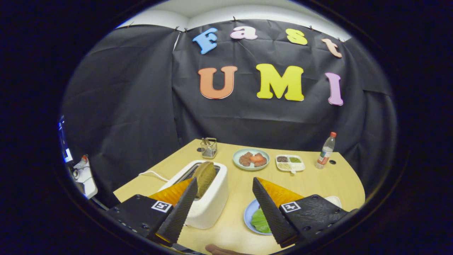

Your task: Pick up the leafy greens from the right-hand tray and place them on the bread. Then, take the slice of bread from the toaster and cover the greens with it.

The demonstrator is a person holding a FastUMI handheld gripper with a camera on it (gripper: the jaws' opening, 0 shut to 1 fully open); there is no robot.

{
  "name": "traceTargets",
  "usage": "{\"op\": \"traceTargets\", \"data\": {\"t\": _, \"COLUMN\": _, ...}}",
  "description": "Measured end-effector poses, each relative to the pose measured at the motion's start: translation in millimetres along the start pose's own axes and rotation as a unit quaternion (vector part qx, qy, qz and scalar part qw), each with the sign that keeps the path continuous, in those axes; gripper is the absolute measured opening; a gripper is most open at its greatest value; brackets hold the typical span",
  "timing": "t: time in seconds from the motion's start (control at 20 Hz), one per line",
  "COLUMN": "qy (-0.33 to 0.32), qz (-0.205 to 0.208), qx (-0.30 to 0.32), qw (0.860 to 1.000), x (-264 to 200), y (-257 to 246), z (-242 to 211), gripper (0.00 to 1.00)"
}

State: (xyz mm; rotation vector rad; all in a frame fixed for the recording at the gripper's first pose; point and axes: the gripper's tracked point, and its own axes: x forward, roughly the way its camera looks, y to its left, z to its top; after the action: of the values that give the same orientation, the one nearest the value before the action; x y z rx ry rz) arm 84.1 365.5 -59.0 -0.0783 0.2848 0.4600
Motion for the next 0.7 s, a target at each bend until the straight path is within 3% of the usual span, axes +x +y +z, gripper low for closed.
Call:
{"op": "traceTargets", "data": {"t": 0.2, "qy": 0.030, "qz": -0.005, "qx": 0.013, "qw": 0.999, "x": 32, "y": 32, "z": -7, "gripper": 0.96}}
{"op": "traceTargets", "data": {"t": 0.4, "qy": 0.081, "qz": -0.079, "qx": 0.024, "qw": 0.993, "x": 70, "y": 24, "z": -22, "gripper": 0.95}}
{"op": "traceTargets", "data": {"t": 0.55, "qy": 0.092, "qz": -0.090, "qx": 0.025, "qw": 0.991, "x": 92, "y": 31, "z": -24, "gripper": 0.74}}
{"op": "traceTargets", "data": {"t": 0.7, "qy": 0.097, "qz": -0.092, "qx": 0.037, "qw": 0.990, "x": 104, "y": 37, "z": -25, "gripper": 0.65}}
